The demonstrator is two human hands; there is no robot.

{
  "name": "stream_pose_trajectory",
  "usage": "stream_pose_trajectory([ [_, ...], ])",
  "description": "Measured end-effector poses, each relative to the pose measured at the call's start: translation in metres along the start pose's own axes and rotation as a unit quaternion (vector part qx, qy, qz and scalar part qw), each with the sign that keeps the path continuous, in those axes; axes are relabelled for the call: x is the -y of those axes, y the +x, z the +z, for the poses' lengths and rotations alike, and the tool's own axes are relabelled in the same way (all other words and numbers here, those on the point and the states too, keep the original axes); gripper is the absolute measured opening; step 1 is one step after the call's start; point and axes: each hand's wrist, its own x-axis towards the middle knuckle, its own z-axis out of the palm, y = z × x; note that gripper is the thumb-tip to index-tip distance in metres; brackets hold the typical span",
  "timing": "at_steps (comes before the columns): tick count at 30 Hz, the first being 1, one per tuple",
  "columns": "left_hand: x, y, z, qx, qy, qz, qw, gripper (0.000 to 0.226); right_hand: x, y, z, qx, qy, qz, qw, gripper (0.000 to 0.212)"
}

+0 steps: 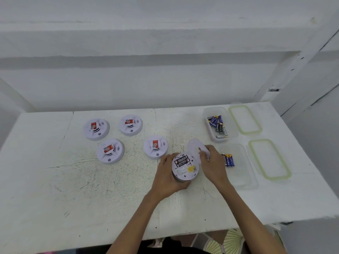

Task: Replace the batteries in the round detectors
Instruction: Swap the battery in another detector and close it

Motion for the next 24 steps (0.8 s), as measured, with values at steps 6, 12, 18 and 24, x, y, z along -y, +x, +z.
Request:
stream_pose_trajectory([
  [6, 0.010, -0.003, 0.003, -0.006, 0.022, 0.004, 1.000, 0.098, 0.008, 0.014, 0.008, -0.041, -0.005, 0.002, 0.999, 0.034],
  [12, 0.007, -0.006, 0.001, 0.007, -0.001, 0.004, 1.000, 0.094, 0.001, 0.016, 0.017, -0.024, -0.020, 0.023, 0.999, 0.034],
  [18, 0.015, -0.005, 0.010, -0.005, 0.011, -0.033, 0.999, 0.099, -0.007, 0.010, 0.022, -0.030, -0.077, 0.025, 0.996, 0.029],
  [24, 0.008, -0.008, 0.008, -0.032, 0.027, -0.006, 0.999, 0.088, -0.014, 0.007, 0.026, -0.019, -0.150, 0.021, 0.988, 0.028],
])
